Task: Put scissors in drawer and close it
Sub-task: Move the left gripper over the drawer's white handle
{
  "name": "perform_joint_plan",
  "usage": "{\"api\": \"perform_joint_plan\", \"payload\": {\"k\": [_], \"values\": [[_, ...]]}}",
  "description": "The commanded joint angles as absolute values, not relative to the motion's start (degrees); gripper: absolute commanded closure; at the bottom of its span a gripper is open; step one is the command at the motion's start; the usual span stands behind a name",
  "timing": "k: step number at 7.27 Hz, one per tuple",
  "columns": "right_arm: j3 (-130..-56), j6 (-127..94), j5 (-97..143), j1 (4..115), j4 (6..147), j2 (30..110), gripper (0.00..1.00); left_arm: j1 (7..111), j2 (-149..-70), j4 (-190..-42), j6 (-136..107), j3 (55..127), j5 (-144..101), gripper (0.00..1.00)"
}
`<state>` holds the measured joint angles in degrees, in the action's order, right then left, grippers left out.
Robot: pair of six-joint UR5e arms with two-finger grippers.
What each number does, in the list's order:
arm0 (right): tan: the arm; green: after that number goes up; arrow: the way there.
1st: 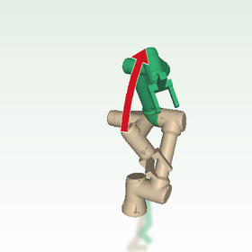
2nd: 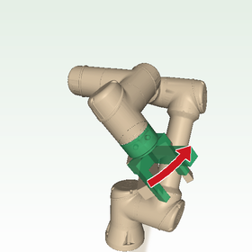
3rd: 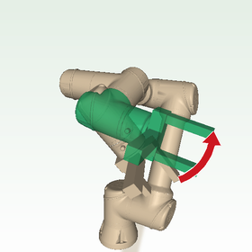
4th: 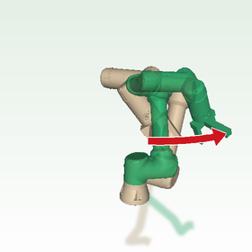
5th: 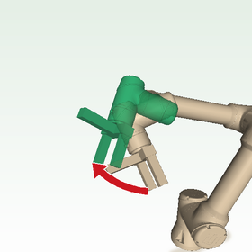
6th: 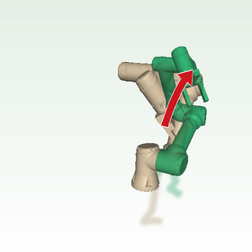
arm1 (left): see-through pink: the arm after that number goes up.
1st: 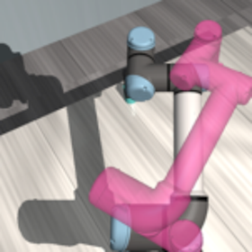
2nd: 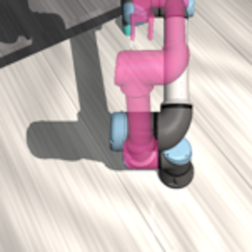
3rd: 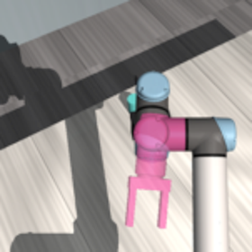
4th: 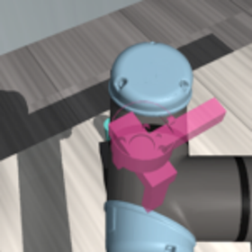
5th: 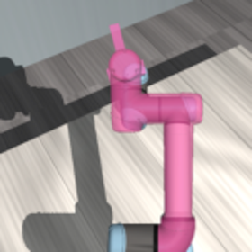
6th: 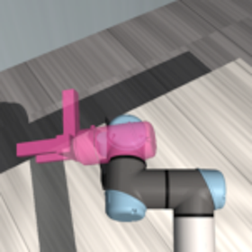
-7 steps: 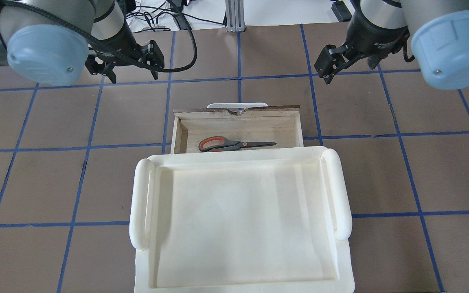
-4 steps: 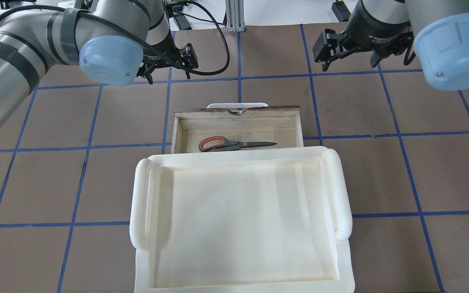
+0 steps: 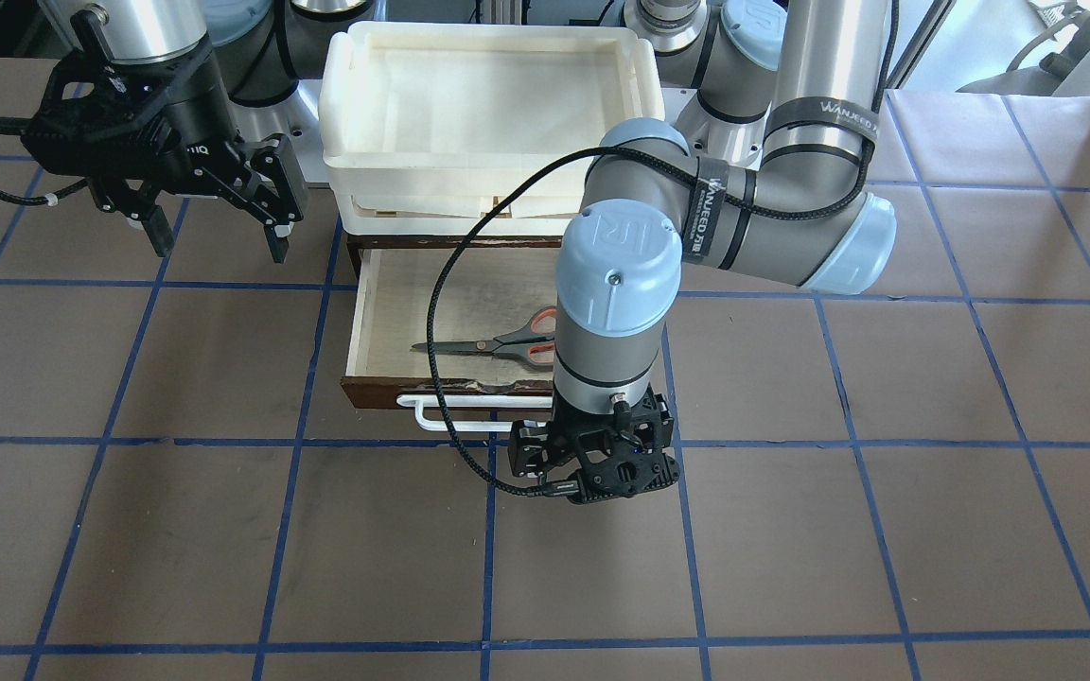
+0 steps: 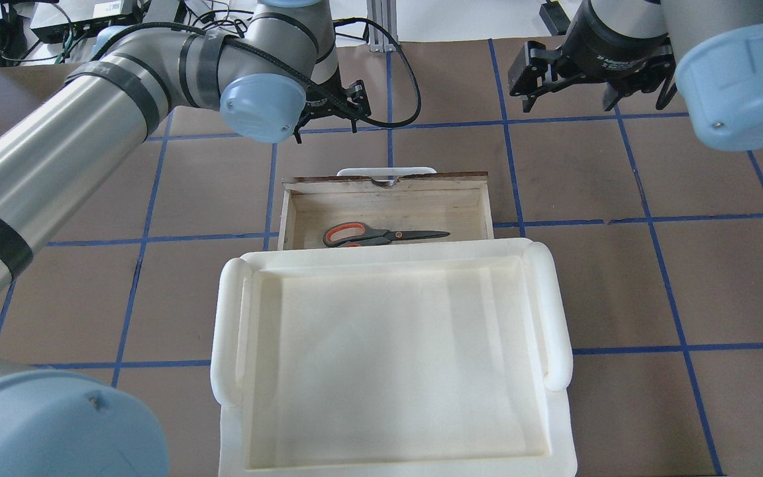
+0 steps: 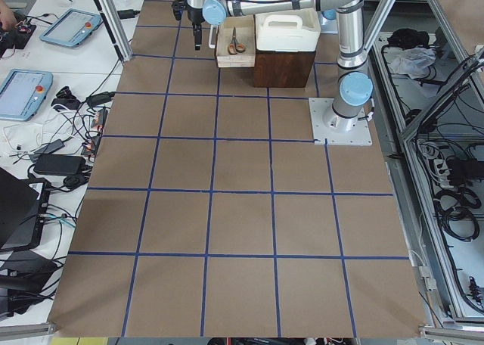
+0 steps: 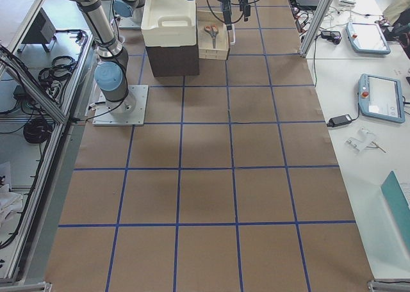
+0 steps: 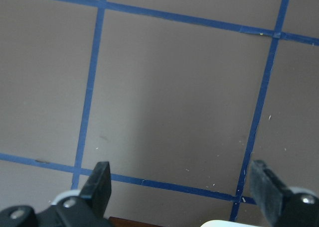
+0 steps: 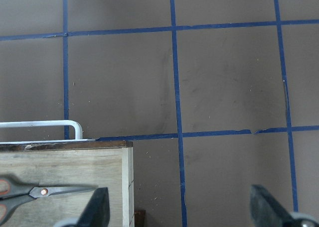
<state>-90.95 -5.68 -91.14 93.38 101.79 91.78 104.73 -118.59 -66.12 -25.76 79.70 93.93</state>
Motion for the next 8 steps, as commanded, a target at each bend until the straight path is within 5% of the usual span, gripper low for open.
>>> {"api": "perform_joint_plan", "payload": {"k": [1, 8], "values": [[-90.88, -5.71, -88.52, 93.34, 100.2, 91.85, 0.0, 106.43, -121.28, -66.18, -27.42, 78.75, 93.69, 0.0], [-91.05, -4.92, -89.12, 93.34, 98.17, 92.37, 0.0, 106.7, -121.38, -74.0, -27.16, 78.75, 90.44, 0.0]]}}
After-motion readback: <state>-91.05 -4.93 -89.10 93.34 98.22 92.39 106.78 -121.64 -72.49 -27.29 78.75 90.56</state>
